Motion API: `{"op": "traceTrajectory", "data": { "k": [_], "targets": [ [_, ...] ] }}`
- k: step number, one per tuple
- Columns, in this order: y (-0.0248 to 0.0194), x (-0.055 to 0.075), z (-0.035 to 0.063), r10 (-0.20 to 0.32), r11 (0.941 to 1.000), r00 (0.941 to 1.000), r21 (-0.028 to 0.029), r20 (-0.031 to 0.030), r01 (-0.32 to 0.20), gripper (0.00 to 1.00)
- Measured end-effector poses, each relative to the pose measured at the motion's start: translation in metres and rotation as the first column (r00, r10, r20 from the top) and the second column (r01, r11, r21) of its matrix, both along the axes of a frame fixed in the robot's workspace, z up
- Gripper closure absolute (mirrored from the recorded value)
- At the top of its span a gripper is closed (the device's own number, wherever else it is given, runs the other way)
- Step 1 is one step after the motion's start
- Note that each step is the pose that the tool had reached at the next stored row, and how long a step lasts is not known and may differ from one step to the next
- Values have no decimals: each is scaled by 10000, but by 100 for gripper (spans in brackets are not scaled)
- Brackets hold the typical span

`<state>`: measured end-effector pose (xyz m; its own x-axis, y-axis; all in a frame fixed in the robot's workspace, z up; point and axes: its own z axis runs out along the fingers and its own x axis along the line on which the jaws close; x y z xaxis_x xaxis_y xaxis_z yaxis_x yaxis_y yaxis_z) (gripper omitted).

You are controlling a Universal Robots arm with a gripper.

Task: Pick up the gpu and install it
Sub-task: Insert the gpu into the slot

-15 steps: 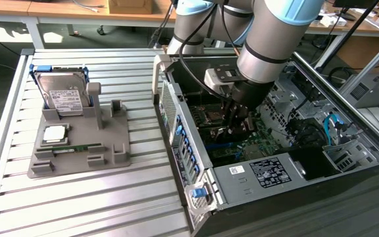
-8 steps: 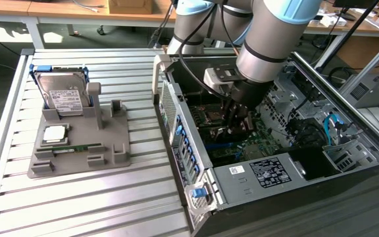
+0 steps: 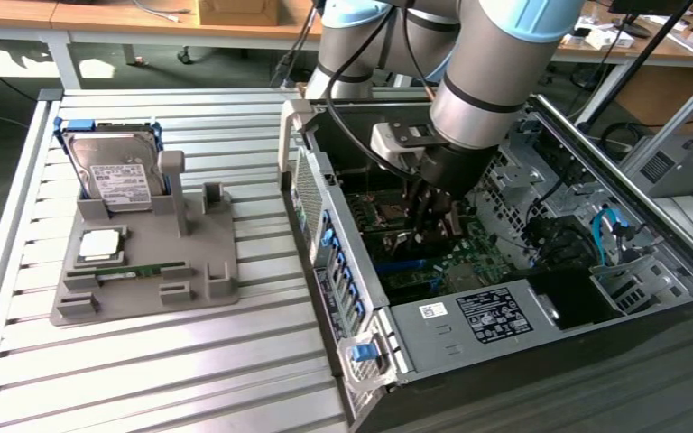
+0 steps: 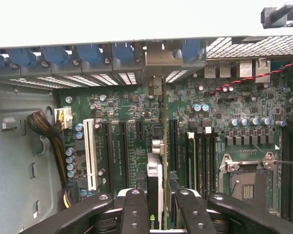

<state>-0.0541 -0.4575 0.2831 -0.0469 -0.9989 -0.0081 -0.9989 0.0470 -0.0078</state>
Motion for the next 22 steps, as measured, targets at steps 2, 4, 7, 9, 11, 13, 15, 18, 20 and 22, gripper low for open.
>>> {"op": "traceTrajectory", "data": {
  "k": [2, 4, 7, 9, 11, 13, 15, 18, 20, 22],
  "targets": [
    [-1, -3, 0, 0, 10000, 10000, -1, 0, 0, 73],
    [-6, -9, -1, -1, 10000, 10000, 0, 0, 1, 73],
    [-9, -12, -2, 0, 10000, 10000, 2, 0, 0, 73],
    [-10, -12, -3, 0, 10000, 10000, 0, -1, 0, 73],
    [-10, -12, -9, -6, 10000, 10000, 3, 0, 6, 73],
    [-10, -12, -18, -20, 10000, 10000, 2, 0, 20, 73],
    [-10, -12, -25, -35, 10000, 10000, 1, -1, 35, 73],
    [-10, -20, -35, -40, 10000, 10000, 2, 0, 40, 73],
    [-10, -26, -41, -38, 10000, 10000, 2, 0, 38, 73],
    [-10, -28, -49, -39, 10000, 10000, 2, -1, 39, 73]
  ]
}}
